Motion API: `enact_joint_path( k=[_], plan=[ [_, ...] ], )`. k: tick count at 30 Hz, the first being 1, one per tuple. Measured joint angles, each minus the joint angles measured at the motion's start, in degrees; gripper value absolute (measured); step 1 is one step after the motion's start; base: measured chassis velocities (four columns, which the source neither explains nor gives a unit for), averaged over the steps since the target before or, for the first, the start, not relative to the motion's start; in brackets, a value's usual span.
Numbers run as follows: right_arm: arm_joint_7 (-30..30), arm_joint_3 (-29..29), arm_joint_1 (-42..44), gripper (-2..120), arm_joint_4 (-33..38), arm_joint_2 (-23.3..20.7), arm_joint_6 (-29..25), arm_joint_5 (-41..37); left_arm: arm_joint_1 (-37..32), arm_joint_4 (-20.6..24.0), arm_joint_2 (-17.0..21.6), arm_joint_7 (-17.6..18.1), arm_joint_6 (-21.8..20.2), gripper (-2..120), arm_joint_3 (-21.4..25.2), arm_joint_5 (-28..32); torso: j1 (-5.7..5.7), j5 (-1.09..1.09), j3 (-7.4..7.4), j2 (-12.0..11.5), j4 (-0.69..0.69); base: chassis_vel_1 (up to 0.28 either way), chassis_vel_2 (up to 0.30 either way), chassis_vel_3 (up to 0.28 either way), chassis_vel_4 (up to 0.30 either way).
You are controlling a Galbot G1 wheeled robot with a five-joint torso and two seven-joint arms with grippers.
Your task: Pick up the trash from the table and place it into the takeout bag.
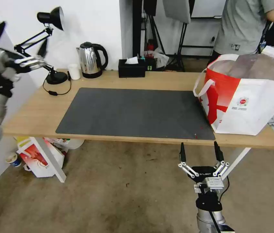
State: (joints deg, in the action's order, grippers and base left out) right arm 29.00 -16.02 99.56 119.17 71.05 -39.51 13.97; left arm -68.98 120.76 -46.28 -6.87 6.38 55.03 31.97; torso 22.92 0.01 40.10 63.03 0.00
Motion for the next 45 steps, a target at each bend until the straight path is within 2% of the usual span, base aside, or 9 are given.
enact_joint_path(
  k=[2, 6, 9, 12, 18, 21, 31, 38, 45],
  plan=[
    [0.0, 0.0, 0.0, 100, 0.0, 0.0, 0.0, 0.0, -3.29, 1.4, -2.36, -0.51, 0.58, 100, 2.41, -0.02, 0.0, 0.0, 0.0, 0.0, -0.01, 0.0, 0.0, 0.0, 0.0],
    [0.0, 0.0, 0.0, 100, 0.0, 0.0, 0.0, 0.0, -5.32, 2.18, -3.94, -0.7, 1.09, 100, 3.5, -0.16, 0.0, 0.0, 0.0, 0.0, -0.01, 0.0, 0.0, 0.0, 0.0],
    [0.0, 0.01, 0.0, 100, 0.0, 0.0, 0.0, 0.0, -11.37, 5.22, -10.65, -1.19, 3.06, 100, 6.03, -0.86, 0.0, 0.0, 0.0, 0.0, 0.0, 0.0, 0.0, 0.0, 0.0],
    [0.0, 0.0, 0.0, 100, 0.0, 0.0, 0.0, 0.0, -14.72, 7.05, -15.33, -1.67, 4.16, 100, 6.7, -1.07, 0.0, 0.0, 0.0, 0.0, 0.01, 0.0, 0.0, 0.0, 0.0],
    [0.0, 0.0, 0.0, 100, 0.0, 0.0, 0.0, 0.0, -17.93, 8.8, -19.73, -2.53, 5.36, 100, 6.38, -1.24, -0.01, 0.01, 0.0, 0.0, 0.0, 0.0, 0.0, 0.0, 0.0],
    [0.0, 0.0, 0.0, 100, 0.0, 0.0, 0.0, 0.0, -21.83, 10.87, -23.99, -4.08, 7.43, 100, 4.12, -2.94, 0.0, 0.01, 0.0, 0.0, 0.0, 0.0, 0.0, 0.0, 0.0],
    [0.0, 0.0, 0.0, 100, 0.0, 0.0, 0.0, 0.0, -23.83, 11.15, -27.7, -6.74, 10.3, 100, 0.27, -5.23, -0.01, 0.0, 0.0, 0.0, -0.01, 0.0, 0.0, 0.0, 0.0],
    [0.0, 0.0, 0.0, 100, 0.0, 0.0, 0.0, 0.0, -25.94, 9.81, -29.45, -10.37, 14.48, 100, -2.44, -7.41, 0.0, 0.0, 0.0, 0.0, 0.0, 0.0, 0.0, 0.0, 0.0],
    [0.0, 0.0, 0.0, 100, 0.0, 0.0, 0.0, 0.0, -28.34, 8.96, -30.5, -11.57, 18.05, 100, -4.25, -8.64, -0.01, 0.0, 0.0, 0.0, 0.0, 0.0, 0.0, 0.0, 0.0]
  ],
)
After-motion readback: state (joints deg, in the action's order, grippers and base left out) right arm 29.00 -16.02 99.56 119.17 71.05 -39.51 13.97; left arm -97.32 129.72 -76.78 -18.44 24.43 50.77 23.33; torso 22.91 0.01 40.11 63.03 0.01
